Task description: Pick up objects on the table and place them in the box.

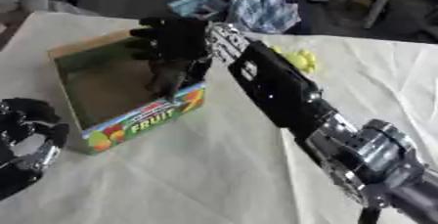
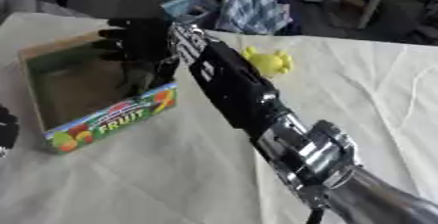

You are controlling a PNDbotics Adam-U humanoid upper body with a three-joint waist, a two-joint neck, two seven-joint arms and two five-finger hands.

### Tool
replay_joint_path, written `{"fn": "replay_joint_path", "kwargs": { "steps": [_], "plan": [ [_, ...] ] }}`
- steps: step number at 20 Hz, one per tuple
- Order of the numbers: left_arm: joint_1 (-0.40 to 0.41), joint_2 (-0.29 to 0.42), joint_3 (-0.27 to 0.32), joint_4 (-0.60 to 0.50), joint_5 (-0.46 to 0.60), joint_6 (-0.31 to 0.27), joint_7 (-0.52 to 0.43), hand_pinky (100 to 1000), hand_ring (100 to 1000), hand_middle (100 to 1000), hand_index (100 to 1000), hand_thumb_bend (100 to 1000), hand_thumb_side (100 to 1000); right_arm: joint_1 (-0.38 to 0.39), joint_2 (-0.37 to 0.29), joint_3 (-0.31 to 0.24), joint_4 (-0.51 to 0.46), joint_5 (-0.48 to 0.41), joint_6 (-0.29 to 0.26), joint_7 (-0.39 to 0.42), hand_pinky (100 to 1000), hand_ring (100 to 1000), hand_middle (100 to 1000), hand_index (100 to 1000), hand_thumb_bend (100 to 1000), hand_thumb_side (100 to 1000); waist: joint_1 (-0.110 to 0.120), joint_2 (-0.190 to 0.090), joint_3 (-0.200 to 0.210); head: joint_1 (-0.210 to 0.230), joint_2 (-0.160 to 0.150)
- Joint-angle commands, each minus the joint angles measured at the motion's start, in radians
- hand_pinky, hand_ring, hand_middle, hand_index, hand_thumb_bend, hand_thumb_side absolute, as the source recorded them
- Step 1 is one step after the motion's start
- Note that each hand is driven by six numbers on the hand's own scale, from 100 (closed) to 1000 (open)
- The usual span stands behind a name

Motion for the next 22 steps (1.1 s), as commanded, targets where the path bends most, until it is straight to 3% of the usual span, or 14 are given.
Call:
{"fn": "replay_joint_path", "kwargs": {
  "steps": [1,15,22],
  "plan": [
    [-0.005,0.009,0.006,-0.014,0.003,-0.001,0.003,534,617,568,655,374,100,-0.036,-0.031,0.004,-0.024,-0.039,-0.153,-0.143,953,1000,1000,1000,443,570,0.007,-0.021,-0.002,0.003,-0.006],
    [0.009,0.021,0.013,-0.008,-0.001,-0.002,0.01,533,618,568,656,376,100,-0.058,-0.095,0.082,-0.152,-0.133,-0.153,-0.16,979,1000,1000,1000,440,671,-0.002,-0.042,-0.035,0.023,0.006],
    [0.017,0.025,0.02,-0.006,-0.005,-0.003,0.018,533,619,568,656,377,100,-0.048,-0.164,0.097,-0.204,-0.182,-0.153,-0.178,981,1000,1000,1000,440,684,-0.004,-0.047,-0.061,0.04,0.01]
  ]
}}
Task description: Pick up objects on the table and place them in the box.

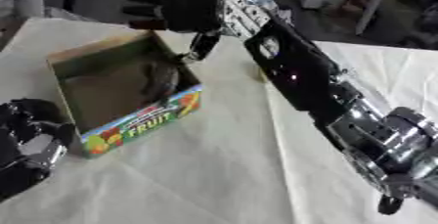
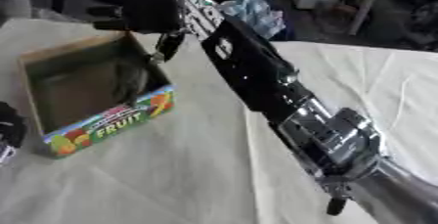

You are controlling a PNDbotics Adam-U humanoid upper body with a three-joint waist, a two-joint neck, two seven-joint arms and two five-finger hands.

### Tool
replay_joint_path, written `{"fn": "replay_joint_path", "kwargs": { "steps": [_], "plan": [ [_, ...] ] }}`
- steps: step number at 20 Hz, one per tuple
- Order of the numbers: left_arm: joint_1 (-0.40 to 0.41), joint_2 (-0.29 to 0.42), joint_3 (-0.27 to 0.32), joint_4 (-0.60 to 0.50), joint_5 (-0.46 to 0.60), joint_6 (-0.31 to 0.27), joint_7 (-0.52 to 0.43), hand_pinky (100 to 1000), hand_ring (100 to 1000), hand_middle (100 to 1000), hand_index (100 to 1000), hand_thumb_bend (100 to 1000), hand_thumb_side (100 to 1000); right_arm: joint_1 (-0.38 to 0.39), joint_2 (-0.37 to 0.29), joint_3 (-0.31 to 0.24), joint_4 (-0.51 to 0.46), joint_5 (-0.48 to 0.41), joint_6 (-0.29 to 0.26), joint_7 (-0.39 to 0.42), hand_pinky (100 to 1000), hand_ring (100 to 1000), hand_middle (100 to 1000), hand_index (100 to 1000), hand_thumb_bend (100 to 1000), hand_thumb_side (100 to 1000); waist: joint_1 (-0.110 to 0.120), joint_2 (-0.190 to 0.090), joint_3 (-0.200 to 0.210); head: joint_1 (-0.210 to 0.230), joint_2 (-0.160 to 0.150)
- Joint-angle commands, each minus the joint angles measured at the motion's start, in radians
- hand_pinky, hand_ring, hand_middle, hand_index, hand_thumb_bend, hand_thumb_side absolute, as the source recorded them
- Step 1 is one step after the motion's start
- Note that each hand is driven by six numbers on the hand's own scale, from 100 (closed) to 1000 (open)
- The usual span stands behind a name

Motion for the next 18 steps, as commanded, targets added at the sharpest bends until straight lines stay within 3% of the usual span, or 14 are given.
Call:
{"fn": "replay_joint_path", "kwargs": {
  "steps": [1,7,14,18],
  "plan": [
    [-0.005,0.023,0.013,-0.012,-0.002,-0.002,0.007,533,619,568,656,377,100,-0.016,-0.065,0.0,-0.038,-0.037,-0.162,-0.169,981,1000,1000,1000,440,683,0.006,-0.02,-0.008,0.01,0.002],
    [-0.003,0.026,0.018,-0.012,-0.005,-0.003,0.012,532,619,568,656,378,100,0.021,-0.139,-0.014,-0.031,-0.088,-0.162,-0.121,975,1000,1000,1000,442,618,0.008,-0.016,-0.027,0.022,-0.004],
    [-0.002,0.024,0.019,-0.014,-0.006,-0.003,0.01,532,620,569,657,377,100,0.055,-0.172,-0.056,0.065,-0.139,-0.162,-0.026,953,1000,1000,1000,442,513,0.016,-0.007,-0.034,0.022,-0.006],
    [-0.001,0.022,0.019,-0.014,-0.007,-0.003,0.009,532,621,569,658,376,100,0.064,-0.178,-0.097,0.155,-0.194,-0.162,0.053,933,991,1000,1000,446,547,0.021,-0.003,-0.034,0.021,-0.007]
  ]
}}
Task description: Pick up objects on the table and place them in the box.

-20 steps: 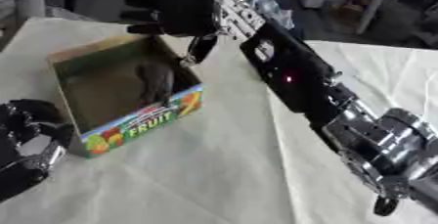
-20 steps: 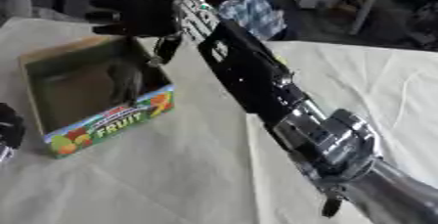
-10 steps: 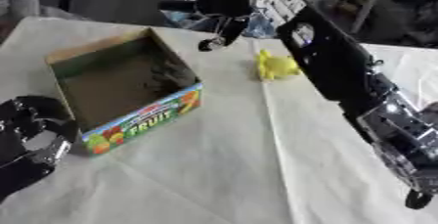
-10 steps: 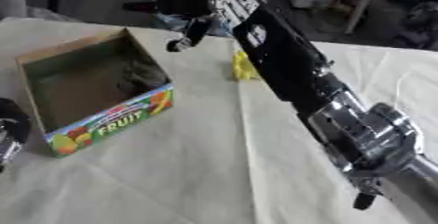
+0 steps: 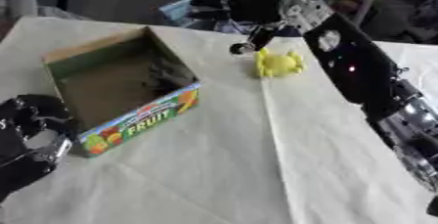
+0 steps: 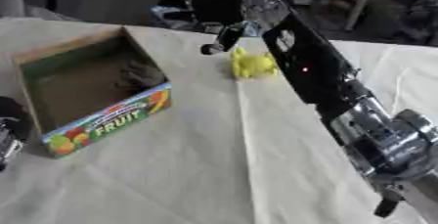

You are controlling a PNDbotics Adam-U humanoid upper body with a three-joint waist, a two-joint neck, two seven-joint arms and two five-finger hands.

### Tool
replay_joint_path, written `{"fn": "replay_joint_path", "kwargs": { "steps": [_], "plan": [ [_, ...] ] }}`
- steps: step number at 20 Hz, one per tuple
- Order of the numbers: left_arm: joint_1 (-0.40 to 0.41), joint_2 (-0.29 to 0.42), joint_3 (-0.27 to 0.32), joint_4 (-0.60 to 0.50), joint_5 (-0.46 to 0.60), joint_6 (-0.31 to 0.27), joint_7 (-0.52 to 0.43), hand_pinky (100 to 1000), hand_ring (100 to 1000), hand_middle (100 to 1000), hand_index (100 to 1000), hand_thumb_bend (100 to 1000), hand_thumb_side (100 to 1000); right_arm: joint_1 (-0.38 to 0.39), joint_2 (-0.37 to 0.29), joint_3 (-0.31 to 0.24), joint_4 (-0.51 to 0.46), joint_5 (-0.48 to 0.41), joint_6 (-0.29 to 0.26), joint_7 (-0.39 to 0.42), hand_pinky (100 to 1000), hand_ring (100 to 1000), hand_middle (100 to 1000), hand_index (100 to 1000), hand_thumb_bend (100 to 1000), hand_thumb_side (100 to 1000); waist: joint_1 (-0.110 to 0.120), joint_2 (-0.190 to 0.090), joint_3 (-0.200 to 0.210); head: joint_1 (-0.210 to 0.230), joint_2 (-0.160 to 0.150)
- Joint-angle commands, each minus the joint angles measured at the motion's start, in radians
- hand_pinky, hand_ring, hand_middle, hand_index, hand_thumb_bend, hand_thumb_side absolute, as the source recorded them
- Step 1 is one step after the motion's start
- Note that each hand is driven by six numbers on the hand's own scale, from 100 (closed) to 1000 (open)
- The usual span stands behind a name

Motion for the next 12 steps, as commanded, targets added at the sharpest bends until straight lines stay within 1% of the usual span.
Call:
{"fn": "replay_joint_path", "kwargs": {
  "steps": [1,4,6,7,12],
  "plan": [
    [-0.004,0.013,0.008,-0.015,-0.003,0.0,0.001,532,621,569,658,377,100,-0.014,-0.035,-0.041,0.062,-0.056,-0.075,-0.011,928,986,999,1000,448,552,0.009,-0.013,-0.001,-0.001,-0.009],
    [-0.004,0.012,0.008,-0.015,-0.003,0.0,0.001,531,621,569,658,378,100,-0.009,-0.038,-0.073,0.131,-0.137,-0.075,0.079,906,962,975,1000,460,563,0.011,-0.01,0.0,-0.002,-0.011],
    [-0.004,0.012,0.008,-0.015,-0.003,0.0,0.001,531,621,569,658,378,100,-0.007,-0.04,-0.092,0.161,-0.219,-0.075,0.153,894,950,965,1000,465,560,0.013,-0.008,0.0,-0.002,-0.011],
    [-0.004,0.011,0.008,-0.015,-0.003,0.0,0.001,532,621,569,658,377,100,-0.006,-0.043,-0.102,0.171,-0.266,-0.075,0.195,890,945,961,1000,466,557,0.013,-0.007,0.0,-0.002,-0.012],
    [-0.002,0.01,0.008,-0.015,-0.003,0.0,0.0,531,622,570,659,377,100,-0.004,-0.065,-0.146,0.171,-0.543,-0.075,0.453,867,920,942,1000,382,563,0.016,-0.004,0.0,-0.002,-0.012]
  ]
}}
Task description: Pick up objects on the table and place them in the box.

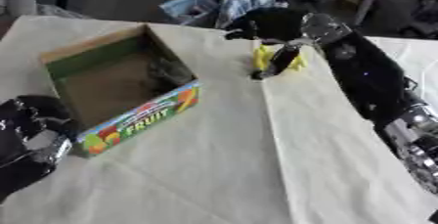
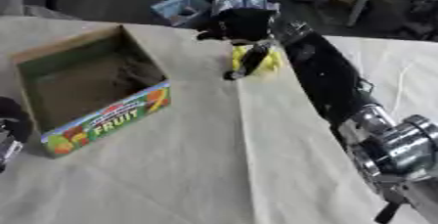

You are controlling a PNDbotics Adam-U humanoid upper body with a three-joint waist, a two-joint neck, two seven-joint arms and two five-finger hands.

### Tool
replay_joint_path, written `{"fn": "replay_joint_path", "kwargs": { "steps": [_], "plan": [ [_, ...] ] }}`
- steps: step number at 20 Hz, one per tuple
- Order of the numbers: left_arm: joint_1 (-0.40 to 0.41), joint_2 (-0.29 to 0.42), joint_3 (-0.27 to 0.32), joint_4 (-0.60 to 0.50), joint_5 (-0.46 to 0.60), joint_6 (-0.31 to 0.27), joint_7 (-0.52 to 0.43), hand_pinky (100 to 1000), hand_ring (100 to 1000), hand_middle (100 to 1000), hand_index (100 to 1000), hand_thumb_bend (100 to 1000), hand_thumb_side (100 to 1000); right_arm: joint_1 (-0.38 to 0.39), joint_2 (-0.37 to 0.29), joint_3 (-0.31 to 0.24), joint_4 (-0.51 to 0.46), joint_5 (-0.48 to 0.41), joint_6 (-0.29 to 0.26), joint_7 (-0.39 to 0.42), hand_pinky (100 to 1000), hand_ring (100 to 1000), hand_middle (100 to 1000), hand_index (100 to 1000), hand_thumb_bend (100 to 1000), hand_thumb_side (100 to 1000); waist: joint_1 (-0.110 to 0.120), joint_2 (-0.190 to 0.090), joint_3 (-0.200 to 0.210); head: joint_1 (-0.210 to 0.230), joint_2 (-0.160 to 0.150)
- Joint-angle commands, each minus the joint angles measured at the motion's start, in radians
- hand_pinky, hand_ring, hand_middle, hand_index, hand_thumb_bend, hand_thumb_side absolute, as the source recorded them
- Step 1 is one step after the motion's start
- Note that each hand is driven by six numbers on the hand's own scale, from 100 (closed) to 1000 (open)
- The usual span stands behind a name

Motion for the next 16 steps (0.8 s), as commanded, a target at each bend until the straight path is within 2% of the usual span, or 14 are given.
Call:
{"fn": "replay_joint_path", "kwargs": {
  "steps": [1,4,5,9,12,13,14,16],
  "plan": [
    [-0.006,0.01,0.008,-0.015,-0.003,0.0,0.0,531,622,570,659,377,100,-0.015,-0.049,-0.035,-0.014,-0.179,-0.002,0.162,864,918,940,1000,371,565,0.008,-0.013,0.0,-0.002,-0.011],
    [-0.006,0.01,0.008,-0.016,-0.003,0.0,0.0,532,622,570,659,373,100,-0.011,-0.065,-0.06,-0.02,-0.315,-0.002,0.309,857,911,932,1000,349,552,0.008,-0.011,0.0,-0.001,-0.011],
    [-0.006,0.01,0.008,-0.016,-0.003,0.0,0.0,532,622,570,659,375,100,-0.008,-0.071,-0.069,-0.02,-0.351,-0.002,0.353,856,910,933,1000,339,581,0.008,-0.01,0.0,-0.001,-0.011],
    [-0.007,0.009,0.009,-0.016,-0.003,-0.001,0.0,532,623,571,660,375,100,0.002,-0.094,-0.103,-0.025,-0.458,-0.002,0.492,853,908,931,999,334,590,0.008,-0.009,0.001,0.0,-0.014],
    [-0.008,0.009,0.009,-0.017,-0.003,-0.001,0.0,532,623,571,660,375,100,0.014,-0.11,-0.124,-0.031,-0.502,-0.002,0.548,848,903,926,996,330,587,0.008,-0.007,0.003,0.001,-0.016],
    [-0.009,0.008,0.009,-0.017,-0.003,-0.001,0.0,532,623,571,660,380,100,0.019,-0.114,-0.128,-0.032,-0.508,-0.002,0.557,848,902,926,996,342,548,0.009,-0.005,0.004,0.001,-0.016],
    [-0.009,0.008,0.009,-0.017,-0.003,-0.001,0.0,532,624,571,660,374,100,0.022,-0.117,-0.132,-0.033,-0.512,-0.002,0.563,847,901,924,995,333,589,0.009,-0.004,0.005,0.0,-0.017],
    [-0.009,0.008,0.008,-0.018,-0.003,-0.001,-0.001,532,624,571,660,375,100,0.029,-0.121,-0.138,-0.033,-0.509,-0.002,0.568,847,901,924,995,332,597,0.011,-0.002,0.007,-0.001,-0.018]
  ]
}}
